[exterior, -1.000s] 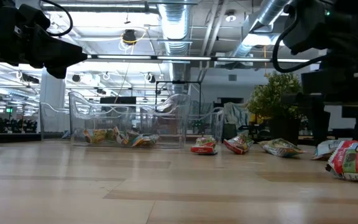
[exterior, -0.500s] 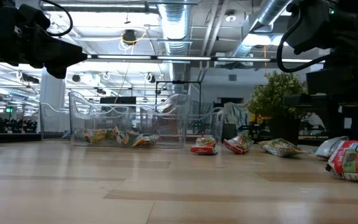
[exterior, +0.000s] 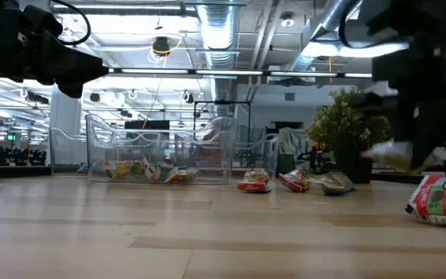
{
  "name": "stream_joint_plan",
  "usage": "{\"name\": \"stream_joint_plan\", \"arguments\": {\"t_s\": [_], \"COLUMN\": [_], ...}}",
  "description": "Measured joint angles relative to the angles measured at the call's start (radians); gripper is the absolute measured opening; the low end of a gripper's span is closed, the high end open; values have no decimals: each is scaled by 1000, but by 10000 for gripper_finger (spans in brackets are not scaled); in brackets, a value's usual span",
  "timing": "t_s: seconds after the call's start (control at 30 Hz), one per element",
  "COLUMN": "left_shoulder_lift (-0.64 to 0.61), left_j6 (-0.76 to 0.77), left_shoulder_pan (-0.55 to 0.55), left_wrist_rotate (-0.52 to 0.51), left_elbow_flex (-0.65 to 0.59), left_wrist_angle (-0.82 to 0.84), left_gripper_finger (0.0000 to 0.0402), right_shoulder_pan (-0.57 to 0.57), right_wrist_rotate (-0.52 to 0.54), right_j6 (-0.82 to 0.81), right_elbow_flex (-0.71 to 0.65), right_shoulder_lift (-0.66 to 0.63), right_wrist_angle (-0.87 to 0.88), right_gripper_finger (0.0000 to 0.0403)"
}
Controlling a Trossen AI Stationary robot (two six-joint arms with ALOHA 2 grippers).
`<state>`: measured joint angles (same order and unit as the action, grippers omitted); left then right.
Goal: Pick and place Granola Bars by type
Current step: Put the orange granola bar into the bottom transparent bin
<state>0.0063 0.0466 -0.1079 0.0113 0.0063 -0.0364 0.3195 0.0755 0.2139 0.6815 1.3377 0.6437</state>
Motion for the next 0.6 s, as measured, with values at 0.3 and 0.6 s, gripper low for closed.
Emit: {"name": "stream_joint_plan", "arguments": {"t_s": [0.3, 0.6], "left_shoulder_lift": [0, 0], "left_j6": [0, 0], "left_shoulder_pan": [0, 0], "left_wrist_rotate": [0, 0], "left_elbow_flex": [0, 0], "left_wrist_angle": [0, 0], "left_gripper_finger": [128, 128], "right_shoulder_pan": [-1, -30], "right_wrist_rotate": [-51, -50], "right_j6": [-102, -223], "right_elbow_flex": [0, 1], "right_shoulder_lift": [-211, -372], "right_wrist_angle": [-141, -452], "right_gripper_finger": [44, 44]}}
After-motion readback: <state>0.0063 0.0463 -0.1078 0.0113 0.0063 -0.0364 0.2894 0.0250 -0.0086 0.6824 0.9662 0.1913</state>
